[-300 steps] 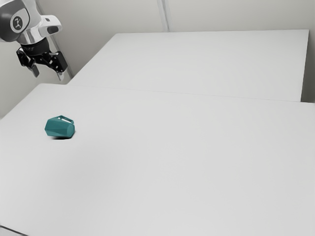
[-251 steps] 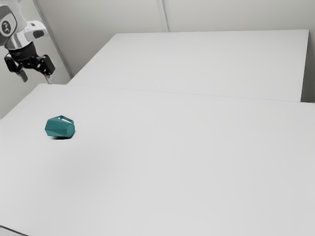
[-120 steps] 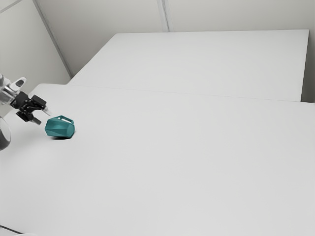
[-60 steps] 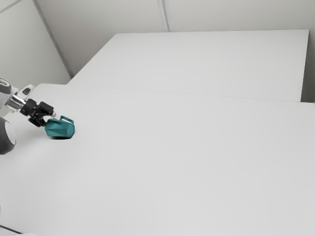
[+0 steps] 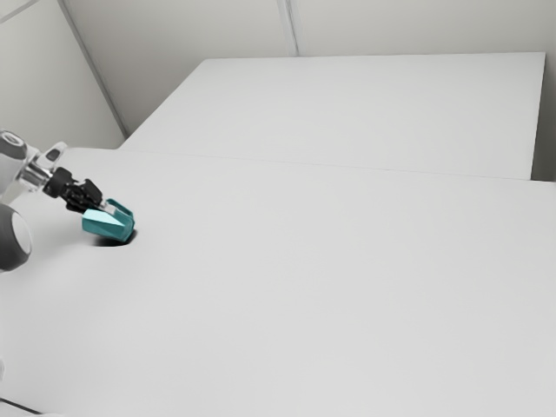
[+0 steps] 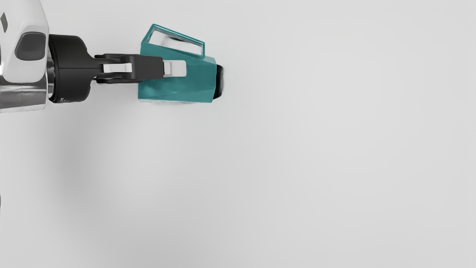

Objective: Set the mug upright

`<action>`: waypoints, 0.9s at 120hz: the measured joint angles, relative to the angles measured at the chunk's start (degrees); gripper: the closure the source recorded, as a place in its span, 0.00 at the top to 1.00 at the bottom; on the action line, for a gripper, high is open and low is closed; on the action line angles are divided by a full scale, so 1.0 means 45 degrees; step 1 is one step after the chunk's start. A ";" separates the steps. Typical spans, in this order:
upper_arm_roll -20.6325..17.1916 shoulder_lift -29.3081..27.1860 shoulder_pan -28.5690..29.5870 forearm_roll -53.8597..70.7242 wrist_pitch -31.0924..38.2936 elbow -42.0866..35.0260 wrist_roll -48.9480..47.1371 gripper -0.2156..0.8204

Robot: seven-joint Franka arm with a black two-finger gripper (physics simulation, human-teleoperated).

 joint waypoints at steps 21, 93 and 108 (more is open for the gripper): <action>0.0012 -0.0312 -0.0342 0.0085 -0.0004 -0.0054 -0.0081 0.09; -0.0958 -0.6420 -0.4071 0.5802 0.4278 -0.6804 -0.2955 0.05; -0.1159 -0.7789 -0.5038 0.8123 0.5712 -0.8471 -0.4649 0.05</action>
